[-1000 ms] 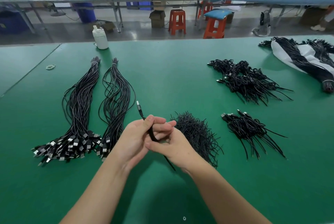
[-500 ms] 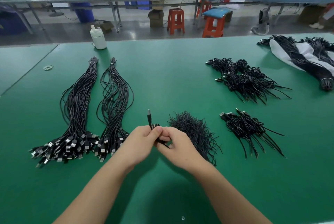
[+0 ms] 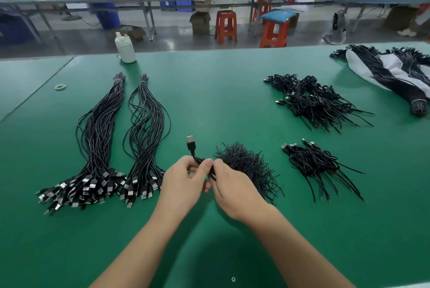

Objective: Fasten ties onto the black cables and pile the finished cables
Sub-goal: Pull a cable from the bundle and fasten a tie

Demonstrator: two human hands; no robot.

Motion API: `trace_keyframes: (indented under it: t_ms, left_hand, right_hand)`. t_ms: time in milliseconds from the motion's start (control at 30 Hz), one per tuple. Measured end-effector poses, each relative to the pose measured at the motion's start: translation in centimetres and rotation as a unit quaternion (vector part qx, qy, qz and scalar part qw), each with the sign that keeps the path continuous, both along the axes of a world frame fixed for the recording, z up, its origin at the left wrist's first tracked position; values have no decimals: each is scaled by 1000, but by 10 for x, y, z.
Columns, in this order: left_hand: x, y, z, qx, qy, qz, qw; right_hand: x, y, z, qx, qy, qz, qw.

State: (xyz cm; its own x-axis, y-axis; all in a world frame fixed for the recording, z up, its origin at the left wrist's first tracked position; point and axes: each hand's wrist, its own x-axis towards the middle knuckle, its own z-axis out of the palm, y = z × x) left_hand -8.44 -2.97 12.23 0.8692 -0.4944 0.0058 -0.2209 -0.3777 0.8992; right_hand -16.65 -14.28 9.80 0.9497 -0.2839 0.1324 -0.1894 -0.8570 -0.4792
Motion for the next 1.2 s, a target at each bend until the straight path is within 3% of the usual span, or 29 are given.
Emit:
trace_keyframes:
  t_ms: [100,333,600,800,1033,1200]
  left_hand:
    - [5,3,-4,5,-22,-6,1000]
    - [22,12,-10,64,-121,-175,975]
    - [25,1,-18,123,-144,-130,973]
    - [21,-17,-10,122,-142,-125,974]
    - [20,-34,-1,133,-133,-161,969]
    - [19,-44,3,127,-128,-175,968]
  right_hand:
    - [-3,1,1,-4,19,-2,1000]
    - [-10,5,-2,29,101,20,994]
    - [-12,4,-10,311,64,6,948]
    - [-13,-1,-9,235,13,-39,971]
    - [-17,-13,-7,390,-6,-41,920]
    - [-21,-20,-5,554,-33,-53,830]
